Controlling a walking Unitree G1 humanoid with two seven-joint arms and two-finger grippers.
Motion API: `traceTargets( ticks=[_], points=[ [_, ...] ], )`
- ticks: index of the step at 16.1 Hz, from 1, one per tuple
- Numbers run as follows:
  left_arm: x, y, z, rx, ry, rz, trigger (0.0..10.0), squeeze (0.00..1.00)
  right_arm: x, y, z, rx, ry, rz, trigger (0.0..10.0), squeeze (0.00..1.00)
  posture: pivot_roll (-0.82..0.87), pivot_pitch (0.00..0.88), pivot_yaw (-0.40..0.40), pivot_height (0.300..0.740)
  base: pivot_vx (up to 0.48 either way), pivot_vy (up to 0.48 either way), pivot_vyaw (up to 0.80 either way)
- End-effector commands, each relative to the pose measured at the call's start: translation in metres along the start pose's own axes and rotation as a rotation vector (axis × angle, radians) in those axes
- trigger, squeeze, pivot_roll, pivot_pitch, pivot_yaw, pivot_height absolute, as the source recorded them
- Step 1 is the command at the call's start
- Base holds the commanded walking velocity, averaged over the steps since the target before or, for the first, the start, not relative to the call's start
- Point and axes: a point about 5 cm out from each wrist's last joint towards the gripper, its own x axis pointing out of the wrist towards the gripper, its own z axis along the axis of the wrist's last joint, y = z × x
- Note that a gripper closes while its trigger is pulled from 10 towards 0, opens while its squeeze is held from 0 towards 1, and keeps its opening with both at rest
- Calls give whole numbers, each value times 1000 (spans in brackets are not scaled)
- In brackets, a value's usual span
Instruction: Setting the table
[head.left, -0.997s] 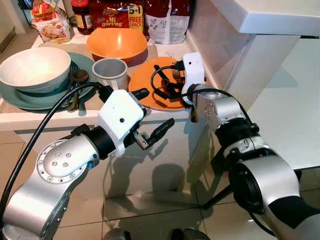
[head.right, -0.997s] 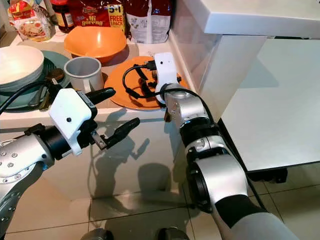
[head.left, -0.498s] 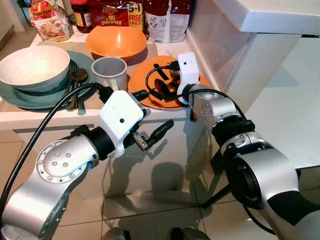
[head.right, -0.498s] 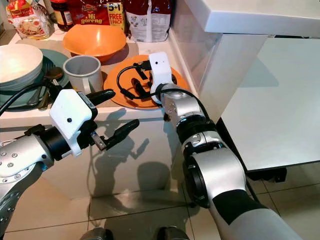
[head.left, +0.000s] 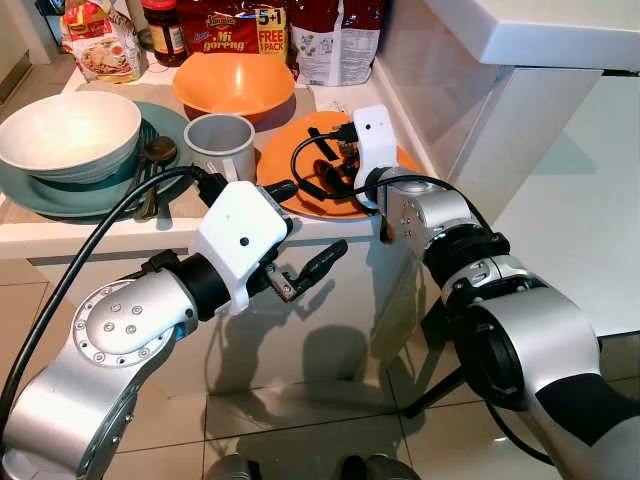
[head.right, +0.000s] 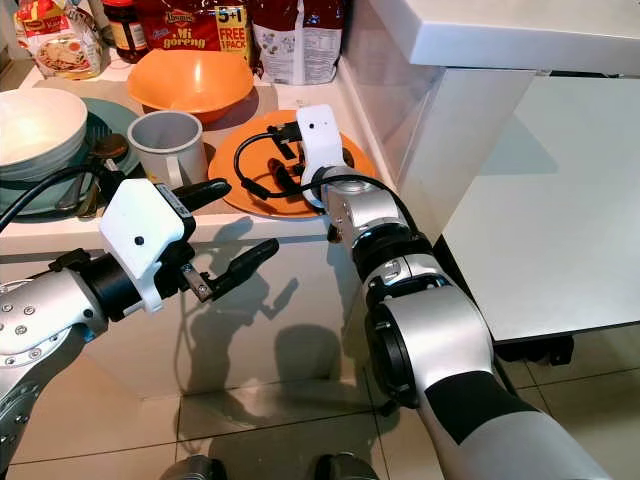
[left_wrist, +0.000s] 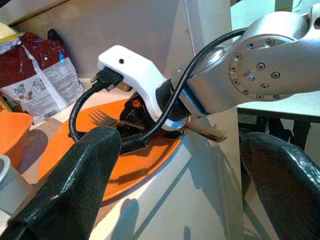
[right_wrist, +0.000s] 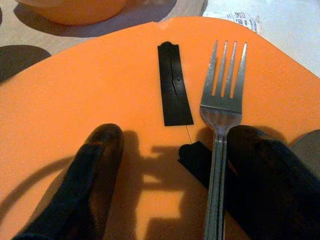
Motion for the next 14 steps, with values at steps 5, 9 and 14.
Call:
traceTargets(
  ticks=[5, 9, 14],
  points=[
    [1, -7, 5, 14, -12, -24, 10000, 0, -1, -7, -17, -5, 105, -26, 0, 0, 54, 108, -77, 740, 0, 0, 0],
    [2, -6, 6, 17, -13, -21, 10000, 0, -2, -8, -17, -1, 110, -33, 0, 0, 55, 105, -78, 740, 0, 0, 0],
    [3, -3, 6, 19, -15, -15, 10000, 0, -1, -8, -16, -3, 110, -37, 0, 0, 55, 101, -76, 740, 0, 0, 0]
  ],
)
